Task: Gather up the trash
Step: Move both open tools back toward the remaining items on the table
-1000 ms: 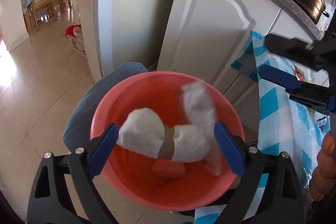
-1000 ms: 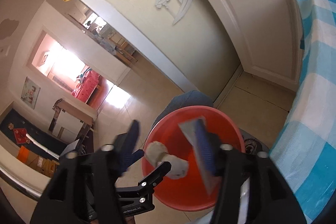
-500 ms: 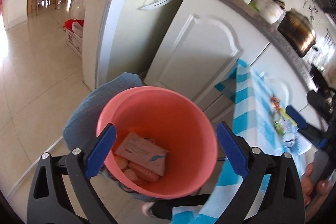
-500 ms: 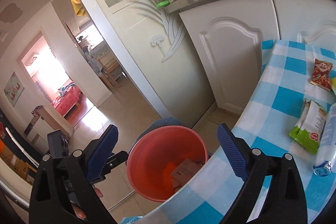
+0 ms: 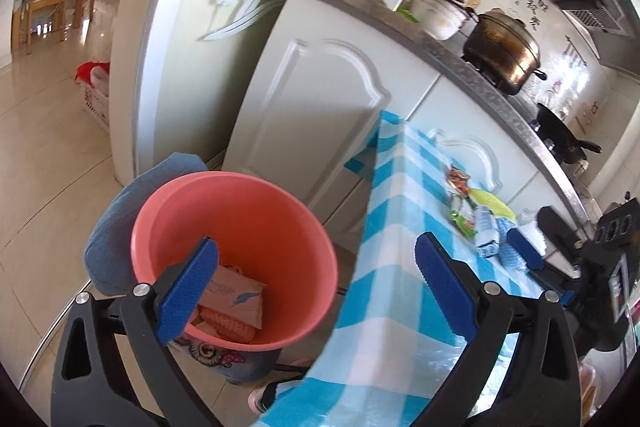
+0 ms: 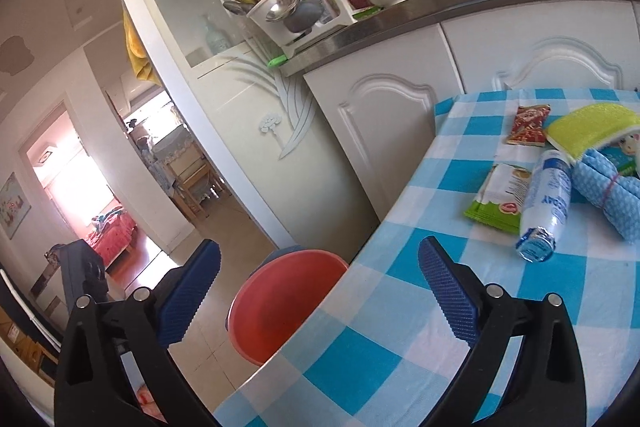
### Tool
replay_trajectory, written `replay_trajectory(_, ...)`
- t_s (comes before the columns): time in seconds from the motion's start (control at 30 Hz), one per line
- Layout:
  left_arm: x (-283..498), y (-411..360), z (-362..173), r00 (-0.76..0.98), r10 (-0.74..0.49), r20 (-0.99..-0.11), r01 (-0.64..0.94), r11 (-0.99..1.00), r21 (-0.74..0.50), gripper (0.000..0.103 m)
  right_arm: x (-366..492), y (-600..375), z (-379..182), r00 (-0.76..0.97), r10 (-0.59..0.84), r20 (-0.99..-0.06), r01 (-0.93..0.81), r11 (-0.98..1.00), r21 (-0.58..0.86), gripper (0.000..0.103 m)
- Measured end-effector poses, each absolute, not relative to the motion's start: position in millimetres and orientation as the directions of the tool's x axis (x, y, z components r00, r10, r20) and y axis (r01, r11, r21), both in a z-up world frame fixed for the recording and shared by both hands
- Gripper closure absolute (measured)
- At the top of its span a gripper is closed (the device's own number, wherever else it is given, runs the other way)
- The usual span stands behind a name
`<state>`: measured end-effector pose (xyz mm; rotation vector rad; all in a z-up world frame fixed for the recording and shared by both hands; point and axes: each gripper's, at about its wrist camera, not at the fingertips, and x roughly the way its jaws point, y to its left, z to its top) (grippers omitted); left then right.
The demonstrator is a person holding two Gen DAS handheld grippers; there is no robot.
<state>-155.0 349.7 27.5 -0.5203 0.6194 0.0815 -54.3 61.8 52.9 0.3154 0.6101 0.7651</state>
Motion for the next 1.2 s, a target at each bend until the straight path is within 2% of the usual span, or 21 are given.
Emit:
replay_trajectory(0.17,-159.4,334.4,38.3,0.823,-0.117,-0.555,-0.187,0.868,-0.460,0.004,-57.0,39.0,45.7,0.571,0.713,-0.407,-0.509,0.696,0.506,0.005)
replay_trajectory(0.5,-147.2,282.9,56.1,0.807,-0.170,-0.565,-0.117,0.892,-0.437,0.004,-56.9,-27.1,45.4,0.636,0.693,-0.339,-0.474,0.697,0.538,0.005)
replay_trajectory(0.9,-116.2,210.3,50.9,0.736,-0.199,-0.647,-0.064,0.931,-0.359,0.004,-45.8,-103.1,39.8,0.706,0.658,-0.261,-0.415,0.684,0.600,0.005)
replay_trajectory(1.2,-86.1,158.1,54.4,0.717,-0.213,-0.664,0.032,0.961,-0.274,0.004,-29.5,-156.5,39.5,0.746,0.620,-0.242,-0.326,0.657,0.679,0.005)
